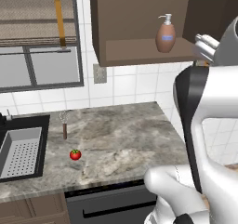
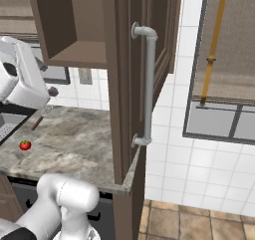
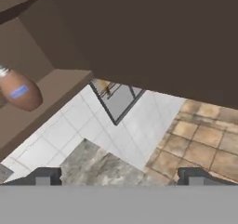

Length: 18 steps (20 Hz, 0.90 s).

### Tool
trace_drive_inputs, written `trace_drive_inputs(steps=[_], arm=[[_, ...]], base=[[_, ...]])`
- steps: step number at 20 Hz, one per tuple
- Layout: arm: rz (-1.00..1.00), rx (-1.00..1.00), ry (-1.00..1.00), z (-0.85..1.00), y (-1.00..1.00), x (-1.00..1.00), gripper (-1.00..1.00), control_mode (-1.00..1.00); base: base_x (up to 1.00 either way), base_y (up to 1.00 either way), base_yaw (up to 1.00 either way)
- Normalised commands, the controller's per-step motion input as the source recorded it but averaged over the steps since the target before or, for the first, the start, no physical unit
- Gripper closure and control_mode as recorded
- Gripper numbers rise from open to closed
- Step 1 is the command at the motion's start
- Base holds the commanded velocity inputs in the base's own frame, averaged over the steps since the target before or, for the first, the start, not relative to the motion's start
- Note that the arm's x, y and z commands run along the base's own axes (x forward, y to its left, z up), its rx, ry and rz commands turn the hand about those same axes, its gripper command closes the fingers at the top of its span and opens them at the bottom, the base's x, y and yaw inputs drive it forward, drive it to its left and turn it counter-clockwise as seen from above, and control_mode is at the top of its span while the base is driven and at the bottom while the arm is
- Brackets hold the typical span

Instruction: Open the cabinet. Pick the soap dispenser and place it next to the sink. Then close the cabinet.

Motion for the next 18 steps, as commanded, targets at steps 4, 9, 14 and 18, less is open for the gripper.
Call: trace_drive_inputs(steps=[4, 9, 14, 18], arm=[[0.11, -0.23, 0.11, 0.14, -0.07, 0.34, -1.0, -1.0], [0.14, -0.21, 0.01, 0.01, -0.1, 0.37, -1.0, -1.0], [0.22, -0.09, 0.0, 0.0, -0.15, 0.48, -1.0, -1.0], [0.22, -0.04, 0.0, 0.09, -0.12, 0.42, -1.0, -1.0]], base=[[0.0, 0.0, 0.0], [0.0, 0.0, 0.0], [0.0, 0.0, 0.0], [0.0, 0.0, 0.0]])
